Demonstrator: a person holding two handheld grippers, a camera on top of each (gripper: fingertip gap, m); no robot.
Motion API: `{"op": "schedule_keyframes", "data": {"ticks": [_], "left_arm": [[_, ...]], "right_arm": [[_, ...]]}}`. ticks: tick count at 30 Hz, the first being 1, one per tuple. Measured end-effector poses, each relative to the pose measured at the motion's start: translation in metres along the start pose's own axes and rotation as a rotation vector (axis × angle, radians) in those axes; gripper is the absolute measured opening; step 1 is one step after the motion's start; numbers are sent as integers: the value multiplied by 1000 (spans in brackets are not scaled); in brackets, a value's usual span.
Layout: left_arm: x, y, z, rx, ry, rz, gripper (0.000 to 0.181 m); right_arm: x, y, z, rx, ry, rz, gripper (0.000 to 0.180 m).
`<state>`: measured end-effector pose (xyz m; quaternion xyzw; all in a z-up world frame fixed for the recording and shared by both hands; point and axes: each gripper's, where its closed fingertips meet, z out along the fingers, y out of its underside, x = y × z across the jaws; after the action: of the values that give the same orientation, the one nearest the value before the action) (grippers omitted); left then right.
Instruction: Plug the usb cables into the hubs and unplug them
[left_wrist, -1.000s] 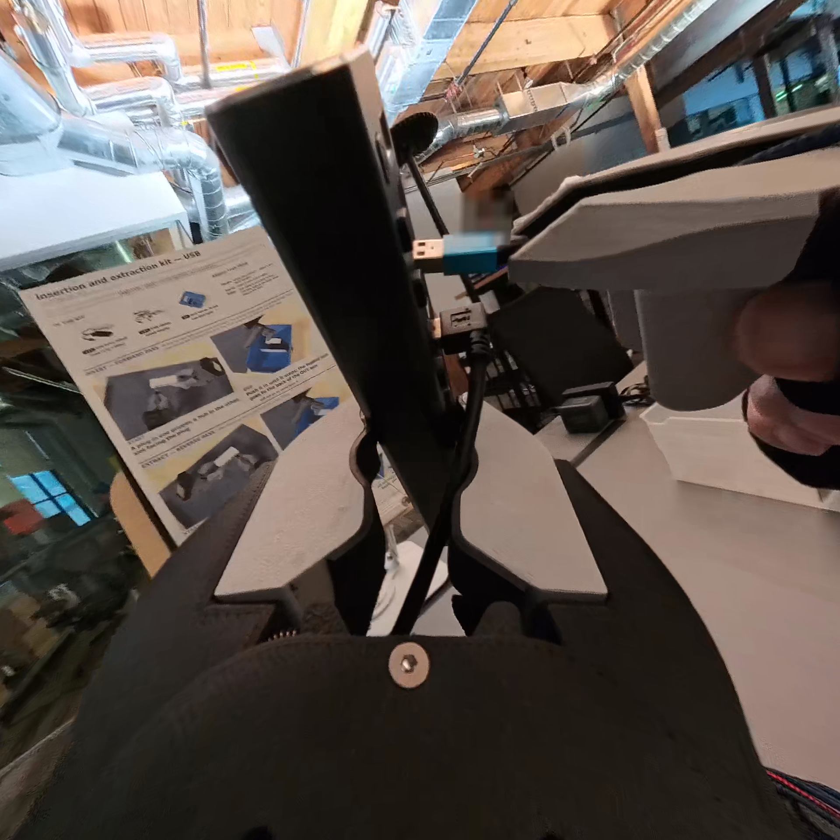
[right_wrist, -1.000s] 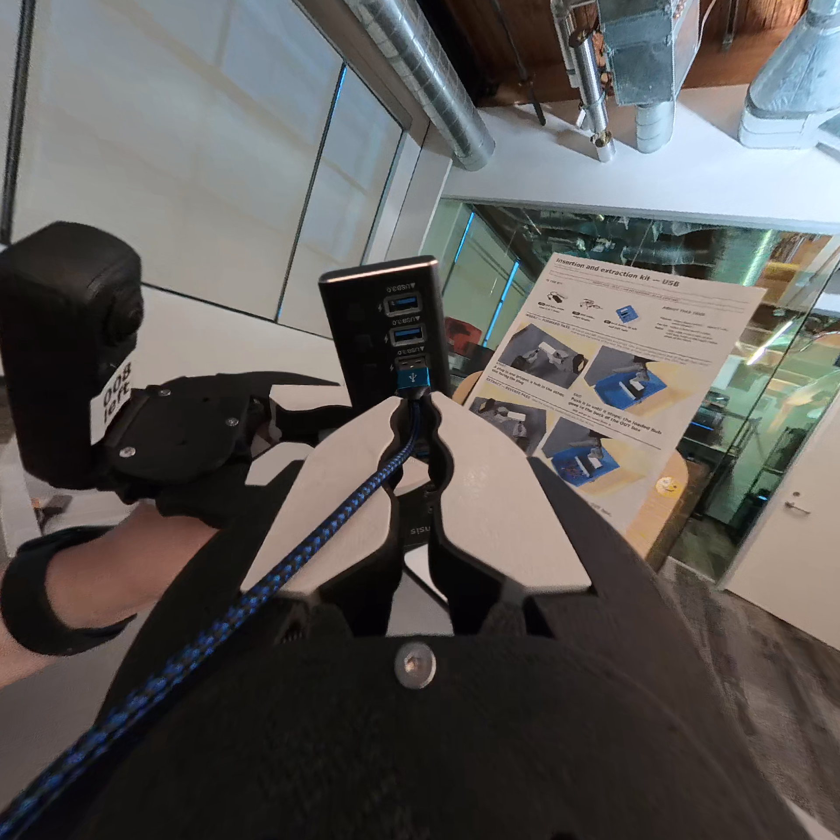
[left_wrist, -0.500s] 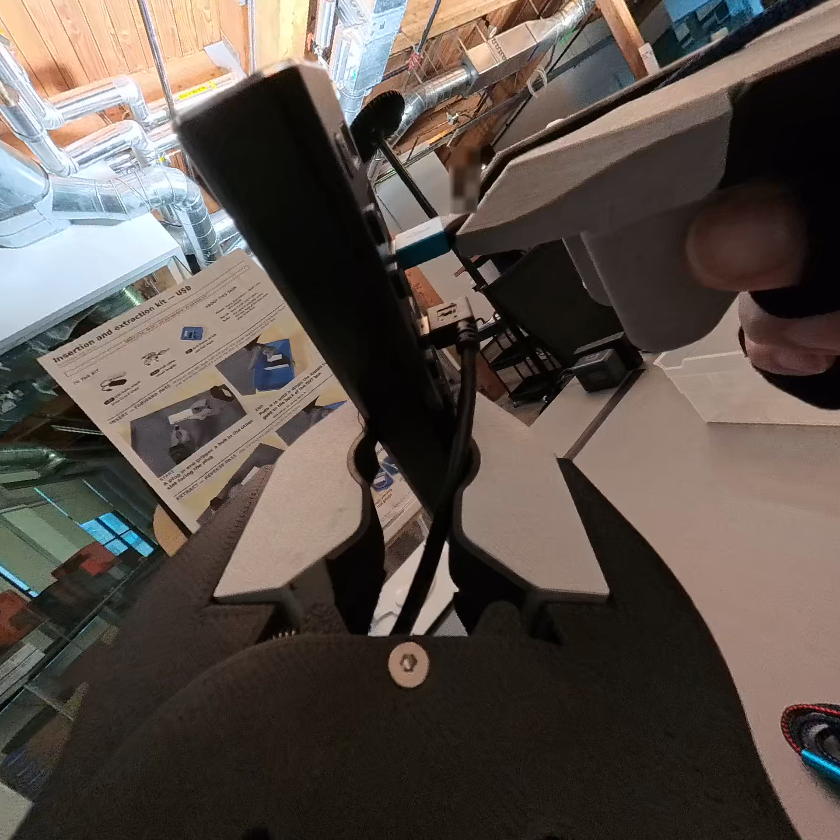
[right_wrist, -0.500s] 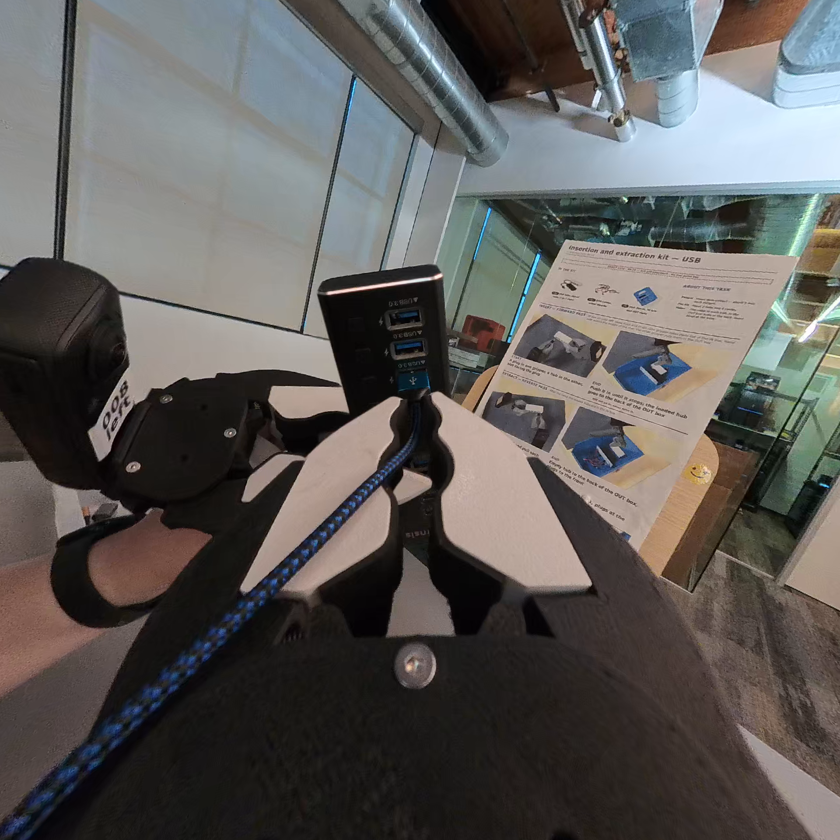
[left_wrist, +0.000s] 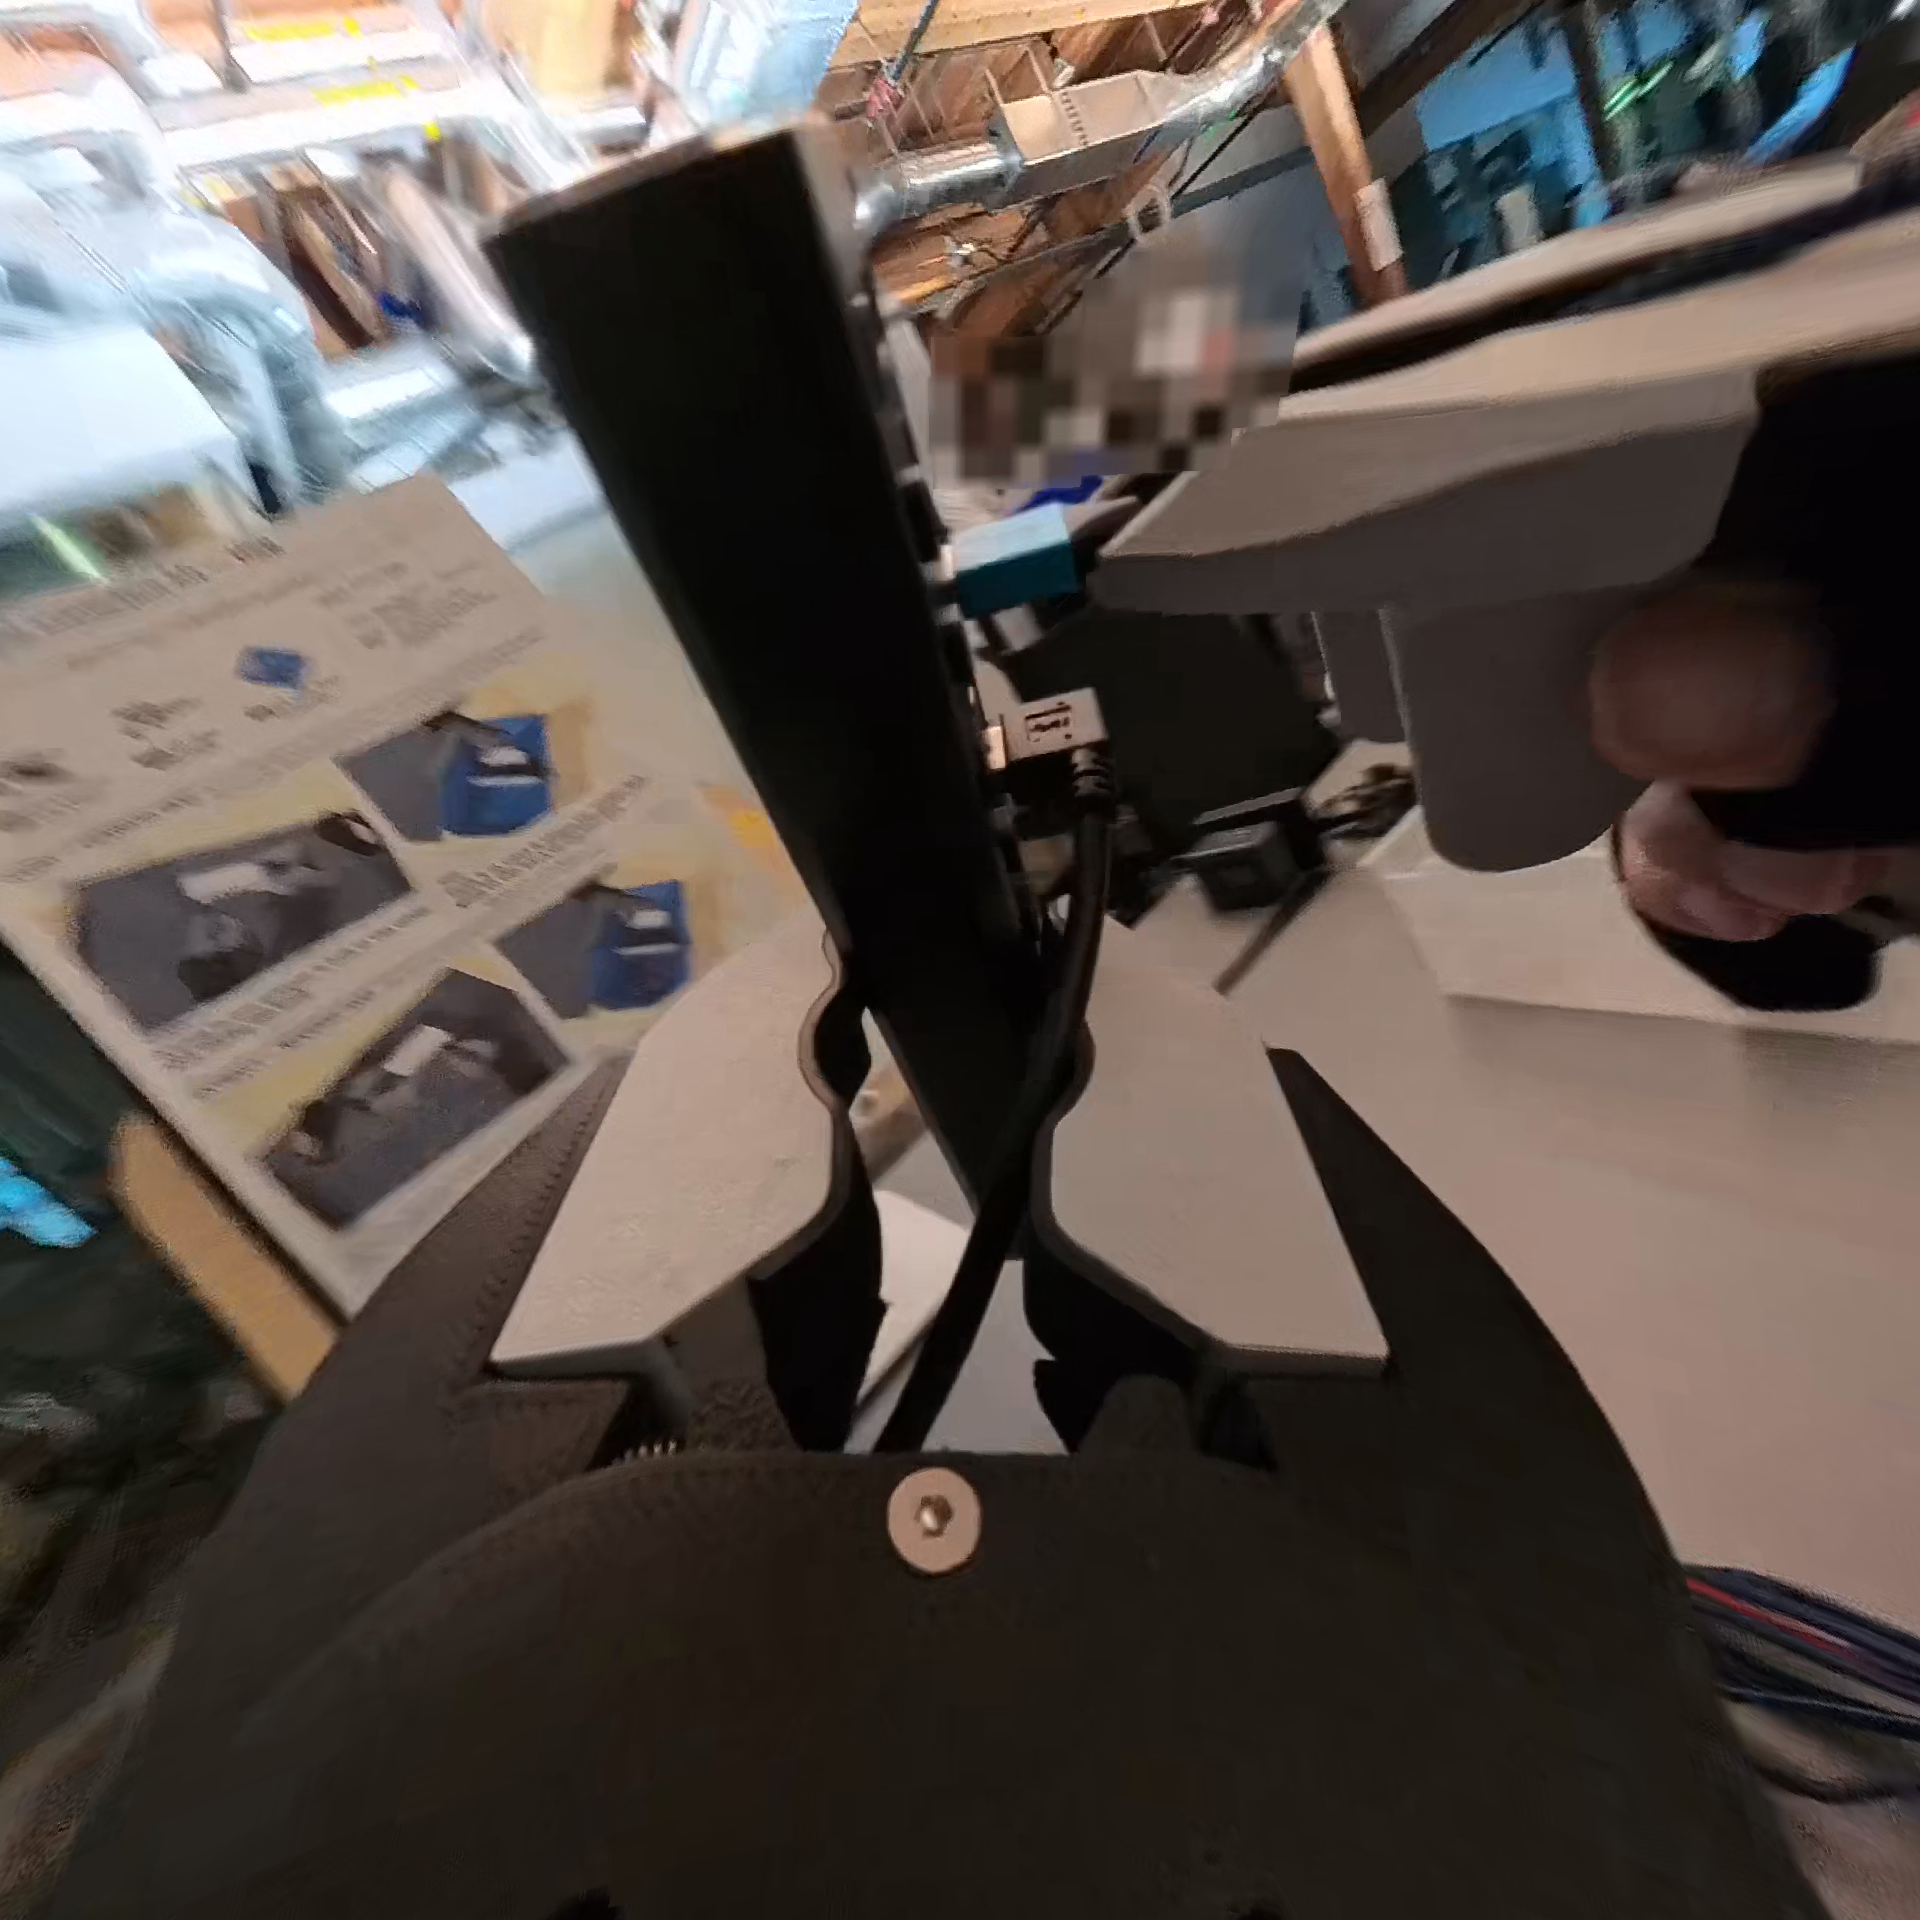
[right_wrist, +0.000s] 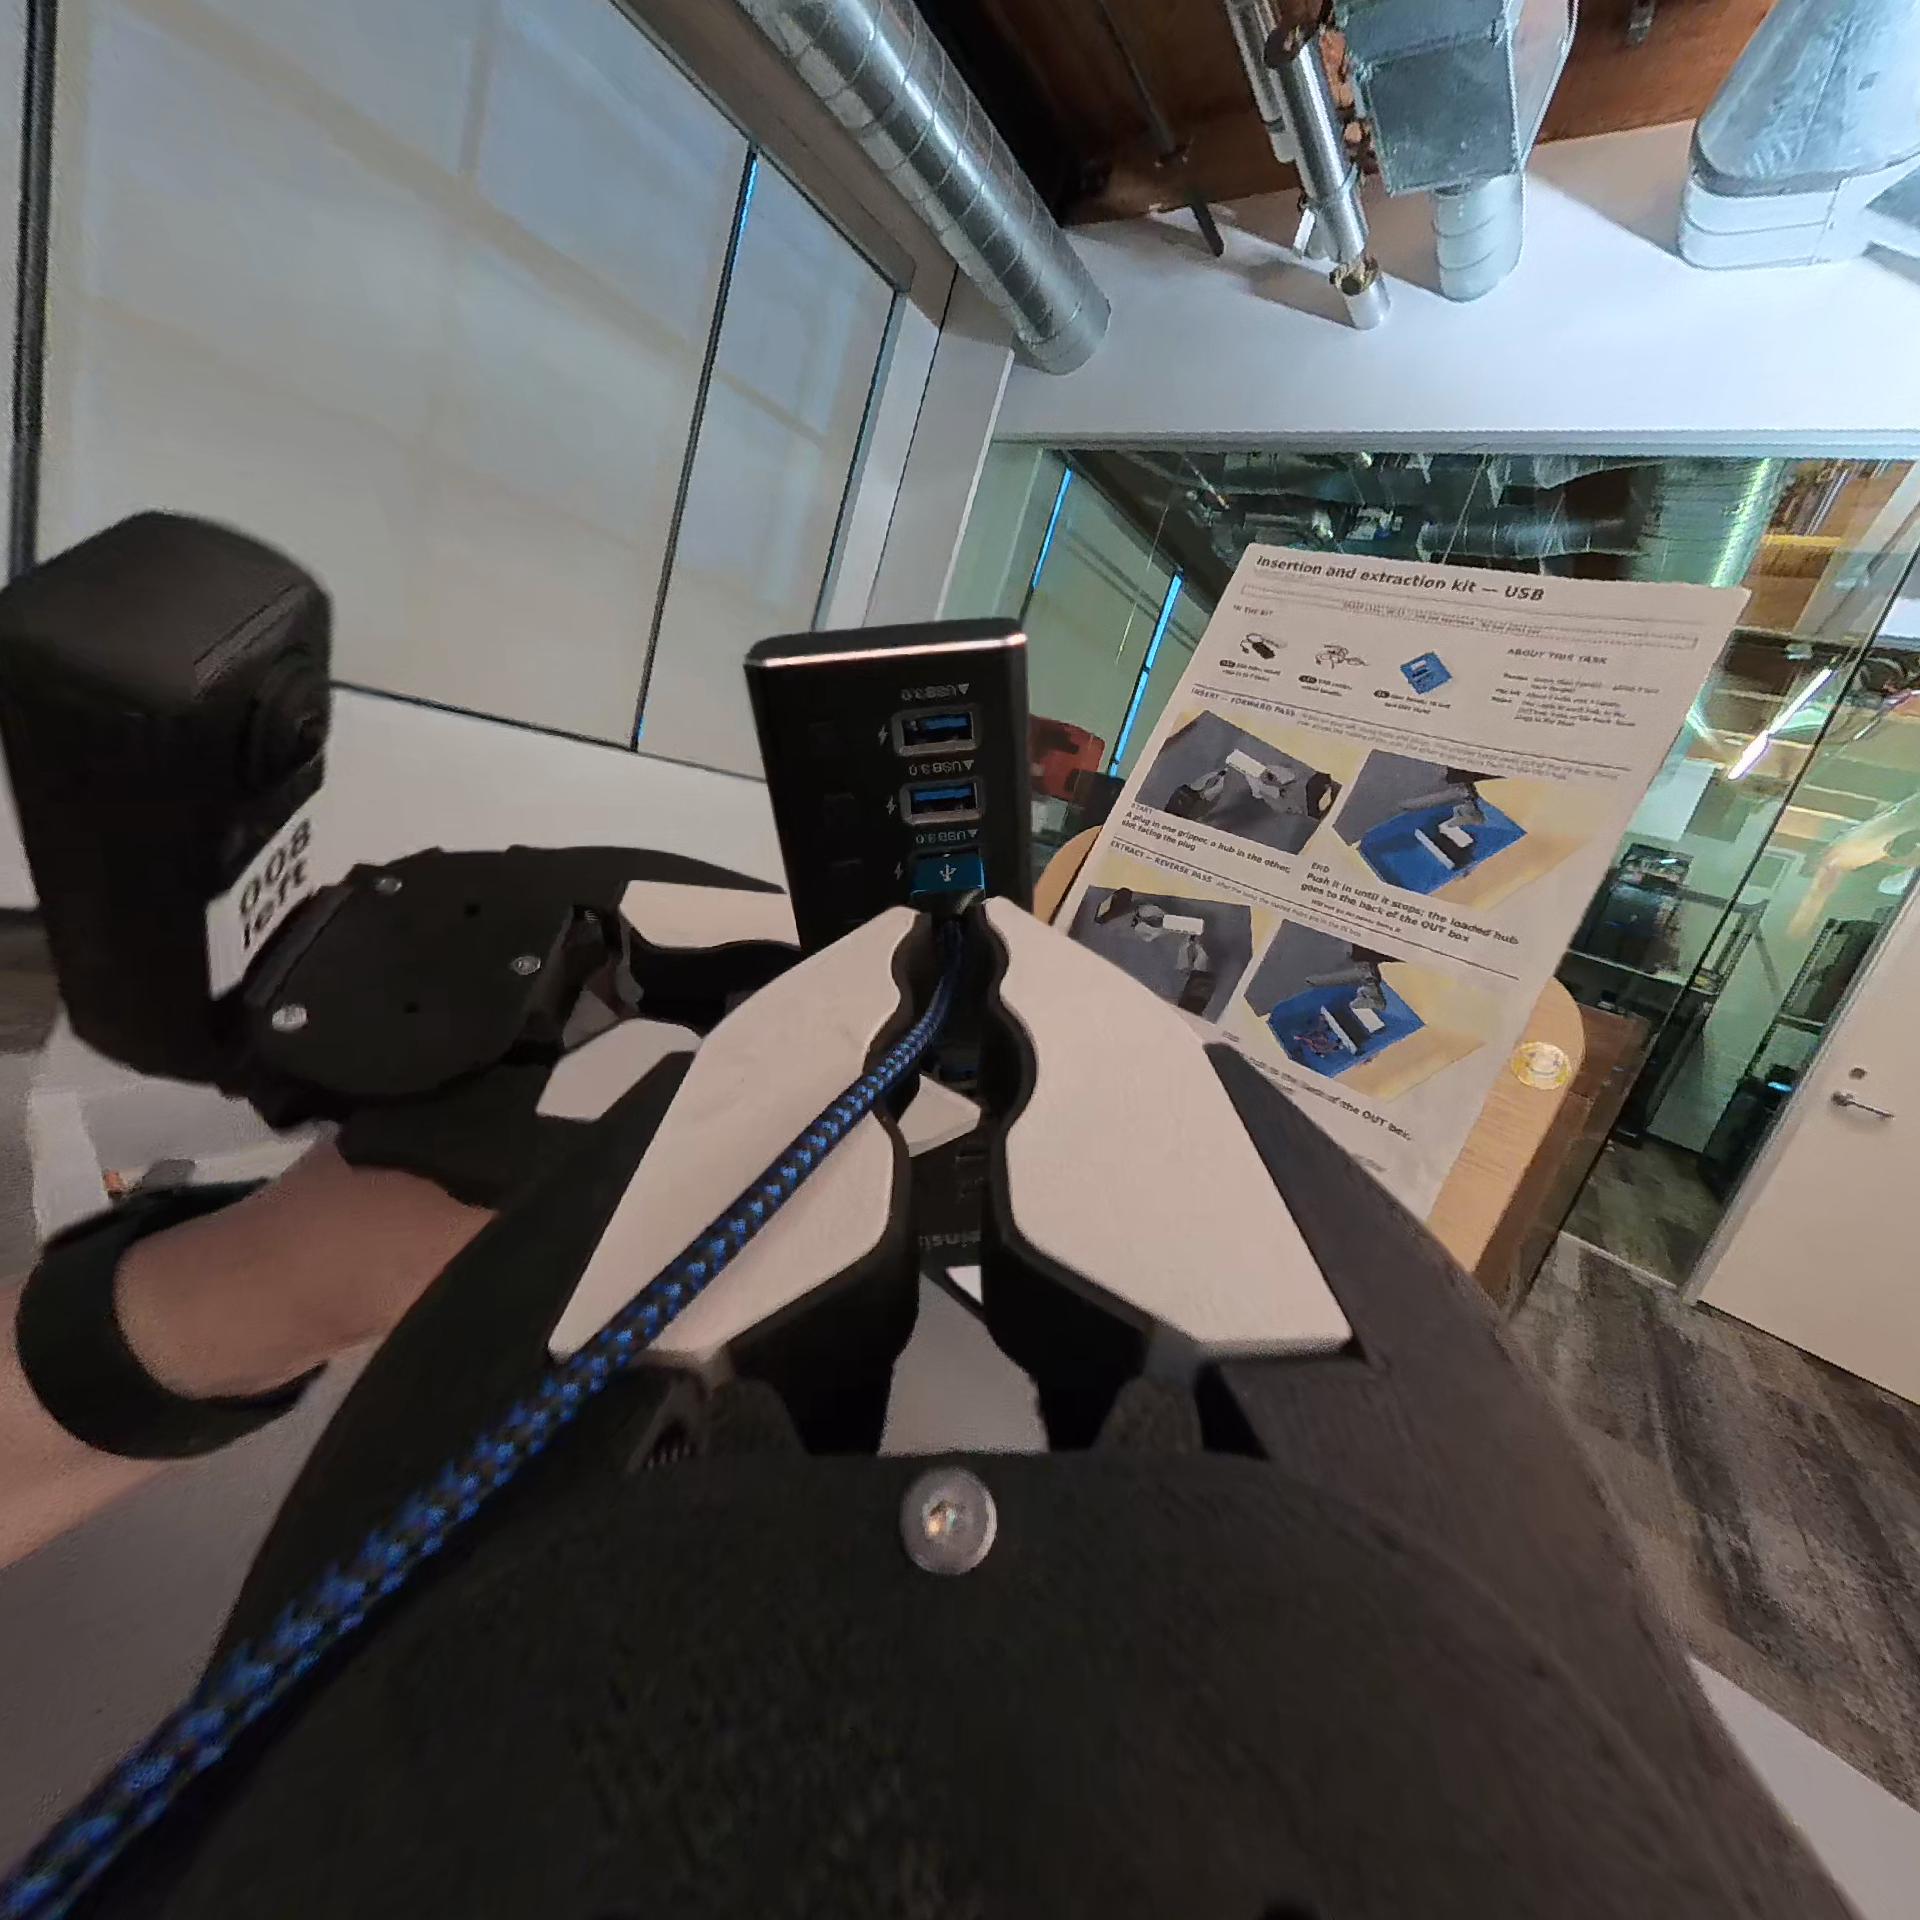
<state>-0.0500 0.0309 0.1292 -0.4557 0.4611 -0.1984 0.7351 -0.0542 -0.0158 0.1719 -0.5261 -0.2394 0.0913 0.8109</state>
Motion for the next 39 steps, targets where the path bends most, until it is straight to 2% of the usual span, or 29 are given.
{"op": "schedule_keyframes", "data": {"ticks": [2, 4, 5, 8, 11, 13, 15, 18, 22, 26, 29, 32, 35, 37, 39], "left_arm": [[3, 2, 3, 2, 90, -123, 27], [4, 6, 3, -12, 162, -243, 27], [4, 6, 2, -4, 201, -308, 27], [11, 3, -5, 10, 406, -510, 27], [26, 0, -15, -9, 622, -625, 27], [35, -3, -20, -5, 707, -658, 28], [41, -5, -21, -13, 749, -677, 28], [52, 4, -23, -97, 790, -643, 27], [63, 7, -24, -141, 845, -654, 27], [66, 15, -21, -171, 833, -621, 28], [70, 25, -18, -199, 824, -602, 31], [73, 39, -15, -245, 844, -665, 48], [71, 34, -8, -164, 863, -777, 40], [72, 36, -7, -180, 880, -789, 29], [73, 38, -9, -198, 887, -753, 28]], "right_arm": [[0, 2, 1, -43, -25, -44, 9], [0, 6, 2, -105, -74, -38, 28], [-2, 8, 0, -128, -116, -45, 32], [2, 12, -11, -162, -230, -17, 32], [19, 16, -18, -115, -311, 203, 36], [13, 27, -21, -116, -463, 394, 40], [6, 43, -20, -139, -565, 520, 45], [0, 48, -14, -131, -618, 626, 45], [-14, 66, -13, -247, -670, 657, 41], [-17, 70, -14, -260, -706, 673, 28], [-10, 72, -10, -243, -684, 735, 27], [-2, 75, -8, -220, -675, 825, 28], [2, 84, -7, -246, -643, 818, 27], [5, 86, -6, -247, -623, 808, 27], [3, 87, -7, -249, -638, 795, 27]]}}
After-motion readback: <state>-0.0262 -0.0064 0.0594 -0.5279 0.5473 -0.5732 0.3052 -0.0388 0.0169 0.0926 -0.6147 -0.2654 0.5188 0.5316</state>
